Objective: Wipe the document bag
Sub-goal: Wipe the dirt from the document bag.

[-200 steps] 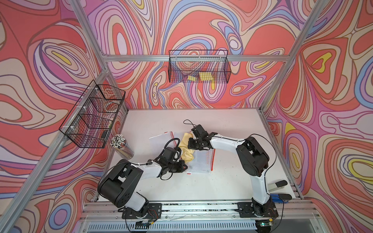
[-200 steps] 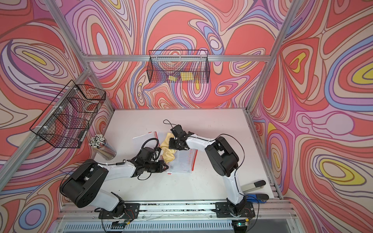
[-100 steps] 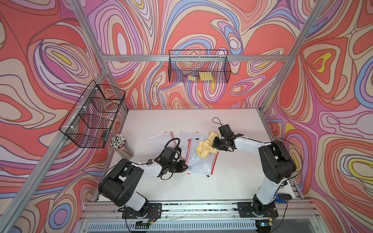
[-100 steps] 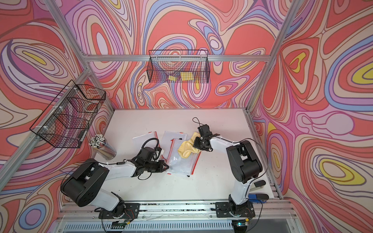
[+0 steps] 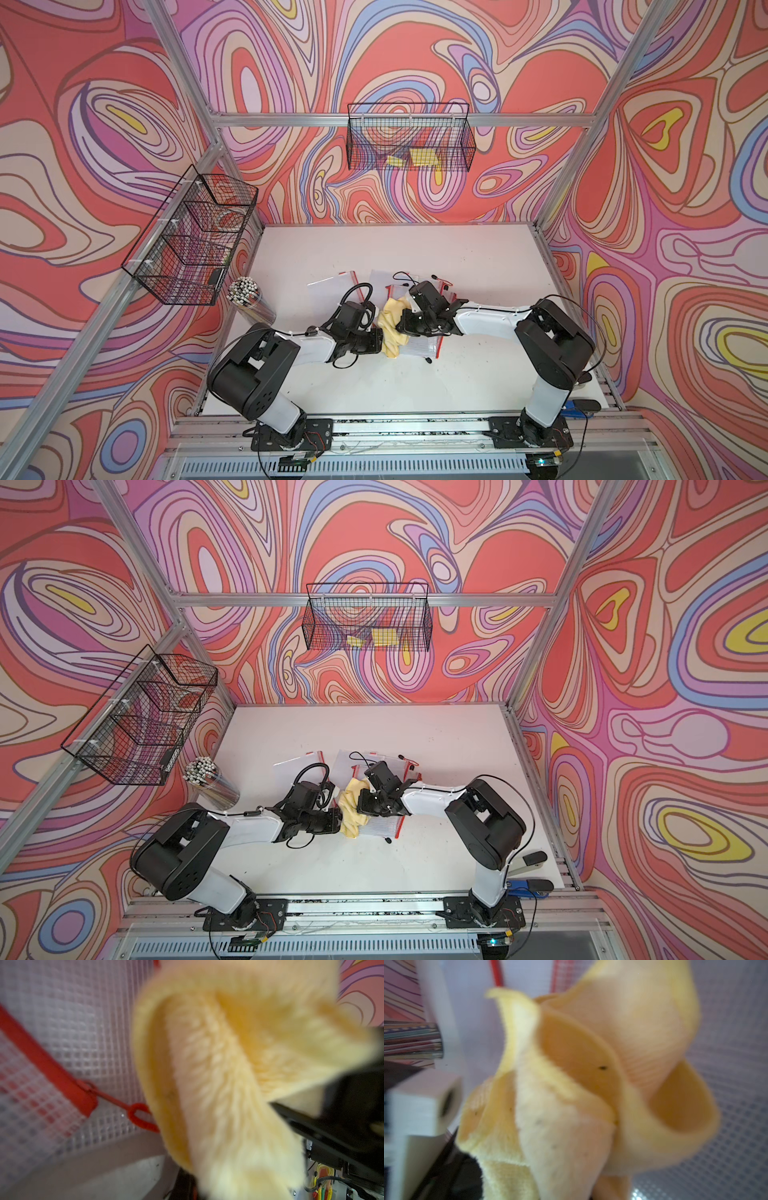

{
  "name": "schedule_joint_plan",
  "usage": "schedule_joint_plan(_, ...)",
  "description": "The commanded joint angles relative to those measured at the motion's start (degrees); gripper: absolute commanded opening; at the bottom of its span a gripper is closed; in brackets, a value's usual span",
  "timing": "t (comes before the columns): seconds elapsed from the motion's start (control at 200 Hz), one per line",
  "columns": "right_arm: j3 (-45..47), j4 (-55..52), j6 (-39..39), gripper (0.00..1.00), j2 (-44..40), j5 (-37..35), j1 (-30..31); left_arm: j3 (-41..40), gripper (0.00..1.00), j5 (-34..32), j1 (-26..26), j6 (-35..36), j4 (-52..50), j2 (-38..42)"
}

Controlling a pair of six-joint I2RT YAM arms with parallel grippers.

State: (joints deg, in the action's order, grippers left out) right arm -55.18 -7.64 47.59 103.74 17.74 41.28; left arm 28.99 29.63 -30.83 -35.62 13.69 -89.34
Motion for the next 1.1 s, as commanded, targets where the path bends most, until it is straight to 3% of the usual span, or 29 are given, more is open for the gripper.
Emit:
schedule_joint_plan(0.0,2.7,-0.2,2.2,0.0,0.5,-2.6,-1.0,-1.3,0.0,-5.8,-0.1,0.4,-9.3,-1.2)
schedule_joint_plan(0.14,6.8,-4.3,0.2,0.0,-1.9,-4.7,-4.6,-0.5,0.0,-6.6,-0.1,1.0,-11.4,-1.3)
schedule_joint_plan(0.326,12.0,-12.6,-5.5,0.0,-14.2,-6.8,-15.6,-1.1,0.0,-7.1,-0.1,0.3,-10.7,-0.9)
schedule_joint_plan(0.416,11.2,-15.1,-7.6,0.0,-17.9,-7.3,-16.9,-1.1,0.0,-6.8,-0.1,0.0,-10.3,-1.3)
schedule_joint_plan(0.501,10.2,-11.4,-5.6,0.0,-18.1,-2.7,-14.9,-0.9,0.0,-6.3,-0.1,-0.2,-9.7,-1.8)
schedule_joint_plan(0.646,2.0,-9.0,-2.8,0.0,-11.5,-5.0,-0.4,-0.1,0.0,-6.0,-0.1,-0.5,-9.8,-2.4)
schedule_joint_plan(0.741,-2.4,-7.7,-0.8,0.0,-5.3,-4.5,5.8,0.0,0.0,-6.2,-0.1,-1.0,-10.5,-1.7)
schedule_joint_plan(0.901,1.4,-1.5,4.2,0.0,-0.8,-3.2,6.1,-0.1,0.0,-7.5,-0.1,-0.5,-12.4,0.0)
schedule_joint_plan(1.092,9.0,-3.7,5.5,0.0,-6.9,-5.2,2.4,-0.1,0.0,-8.2,-0.1,0.0,-13.7,1.2)
